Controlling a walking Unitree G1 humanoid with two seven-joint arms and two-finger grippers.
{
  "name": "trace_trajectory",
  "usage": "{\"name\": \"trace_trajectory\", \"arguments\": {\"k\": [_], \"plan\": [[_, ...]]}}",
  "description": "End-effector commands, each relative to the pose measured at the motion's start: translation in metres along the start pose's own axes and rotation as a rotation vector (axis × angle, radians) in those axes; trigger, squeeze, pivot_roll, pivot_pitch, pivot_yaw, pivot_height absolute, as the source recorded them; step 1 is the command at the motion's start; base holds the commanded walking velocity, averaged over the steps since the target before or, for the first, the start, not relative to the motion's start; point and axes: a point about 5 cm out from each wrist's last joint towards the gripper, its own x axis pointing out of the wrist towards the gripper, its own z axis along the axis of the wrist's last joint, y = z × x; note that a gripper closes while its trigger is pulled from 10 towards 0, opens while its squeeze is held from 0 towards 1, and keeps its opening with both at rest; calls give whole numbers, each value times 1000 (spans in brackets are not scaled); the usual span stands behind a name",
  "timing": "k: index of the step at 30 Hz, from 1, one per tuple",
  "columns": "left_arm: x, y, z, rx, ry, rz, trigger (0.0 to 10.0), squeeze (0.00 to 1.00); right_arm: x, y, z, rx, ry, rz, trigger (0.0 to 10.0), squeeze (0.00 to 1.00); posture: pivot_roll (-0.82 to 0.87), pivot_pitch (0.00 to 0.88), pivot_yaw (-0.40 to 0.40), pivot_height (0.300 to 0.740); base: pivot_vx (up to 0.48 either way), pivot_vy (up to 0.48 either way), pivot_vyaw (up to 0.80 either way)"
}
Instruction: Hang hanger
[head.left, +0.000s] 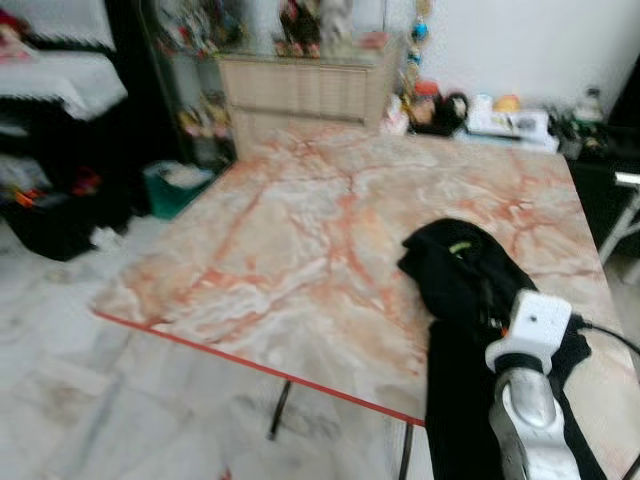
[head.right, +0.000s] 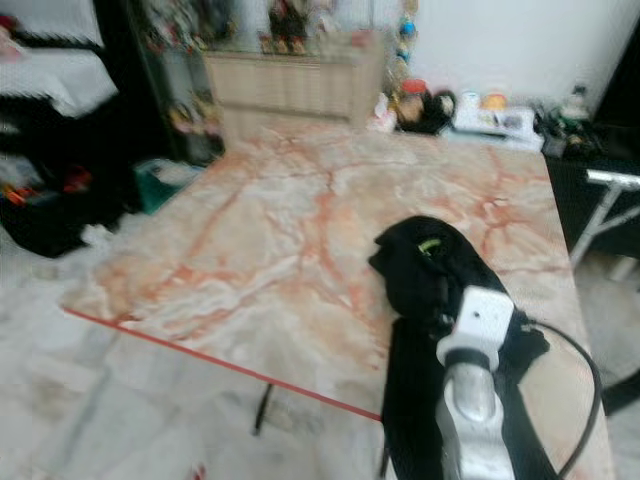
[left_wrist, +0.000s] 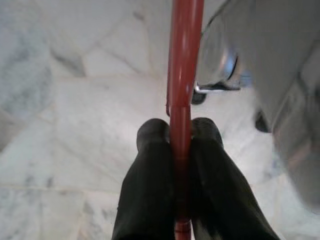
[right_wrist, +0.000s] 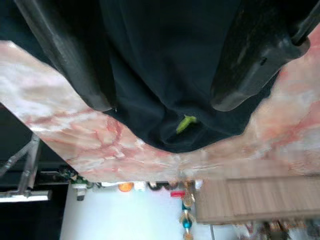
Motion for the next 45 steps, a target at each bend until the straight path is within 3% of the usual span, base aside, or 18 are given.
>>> {"name": "trace_trajectory", "arguments": {"k": [1, 13, 38, 45], "plan": [[0, 5, 1, 5, -4, 10, 10000, 0, 0, 3, 0, 2, 4, 6, 10000, 0, 69, 57, 12, 740, -240, 0, 0], [0, 4, 2, 0, -7, 7, 10000, 0, 0, 1, -2, 0, 10, -4, 10000, 0, 69, 62, 9, 740, -200, 0, 0], [0, 4, 1, 16, 1, 10, 10000, 0, -4, -1, -10, 4, 38, -24, 10000, 0, 70, 71, 8, 740, -10, 0, 0], [0, 4, 1, 27, 4, 8, 10000, 0, -8, -9, -14, 6, 47, -66, 10000, 0, 69, 72, 8, 740, 0, 0, 0]]}}
